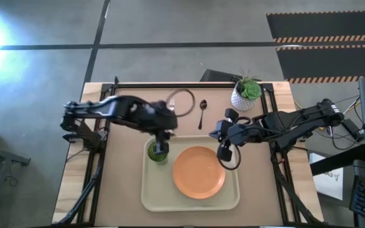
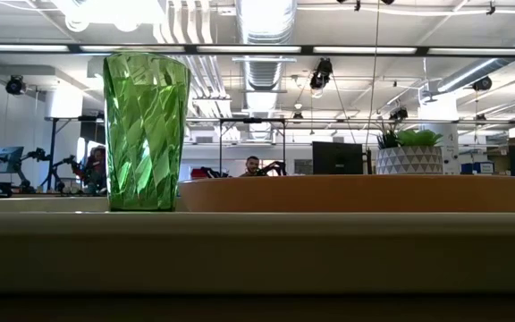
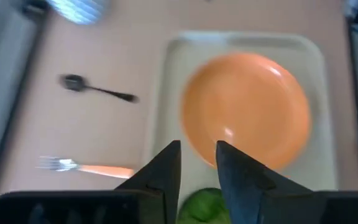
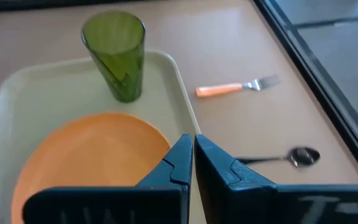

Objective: Pick and place plate/cup/fork/spoon on tray
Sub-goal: Adjust the orange plate

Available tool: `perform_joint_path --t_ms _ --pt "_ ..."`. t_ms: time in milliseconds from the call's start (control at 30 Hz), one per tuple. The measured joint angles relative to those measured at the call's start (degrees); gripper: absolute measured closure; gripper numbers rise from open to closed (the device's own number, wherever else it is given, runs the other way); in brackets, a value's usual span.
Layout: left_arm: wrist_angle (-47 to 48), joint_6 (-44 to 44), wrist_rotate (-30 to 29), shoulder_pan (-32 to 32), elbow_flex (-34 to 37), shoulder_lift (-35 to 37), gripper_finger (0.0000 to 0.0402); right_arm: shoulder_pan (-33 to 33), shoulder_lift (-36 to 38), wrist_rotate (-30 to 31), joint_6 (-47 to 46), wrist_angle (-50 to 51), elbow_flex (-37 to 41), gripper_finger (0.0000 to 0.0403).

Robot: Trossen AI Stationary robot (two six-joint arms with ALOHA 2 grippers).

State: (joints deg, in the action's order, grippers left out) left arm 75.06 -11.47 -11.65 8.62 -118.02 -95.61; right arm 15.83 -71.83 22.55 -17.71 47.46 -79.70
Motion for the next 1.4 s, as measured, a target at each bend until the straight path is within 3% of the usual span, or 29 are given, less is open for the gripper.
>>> perform_joint_path --t_ms 267,567,833,933,1067,1200,1400 --pt "2.5 -1.7 -17.9 1.9 3.4 8.6 0.0363 -1.1 0.5 0.0 -1.7 5.1 0.0 0.0394" --pt "2.5 -6.1 -22.7 3.5 14.4 17.9 0.0400 -9.5 3.7 0.0 -3.3 13.9 1.9 0.0394" --pt "1.7 -10.3 -27.3 3.5 24.9 25.9 0.0401 -16.0 8.0 -6.0 -9.9 13.2 12.9 0.0394" --pt "-0.4 -12.1 -27.8 3.6 27.5 28.7 0.0401 -16.4 9.9 -10.6 -13.3 7.7 20.1 0.0394" --pt "-5.2 -11.8 -27.8 4.2 31.4 32.0 0.0401 -16.2 12.2 -17.5 -17.4 -10.6 31.4 0.0394" --pt "-6.7 -12.0 -27.7 4.3 34.7 34.2 0.0402 -16.0 12.4 -19.6 -20.5 -26.1 40.0 0.0394" --pt "-7.5 -12.2 -27.4 4.3 38.2 35.6 0.0402 -16.0 11.7 -19.6 -24.9 -27.5 44.6 0.0394"
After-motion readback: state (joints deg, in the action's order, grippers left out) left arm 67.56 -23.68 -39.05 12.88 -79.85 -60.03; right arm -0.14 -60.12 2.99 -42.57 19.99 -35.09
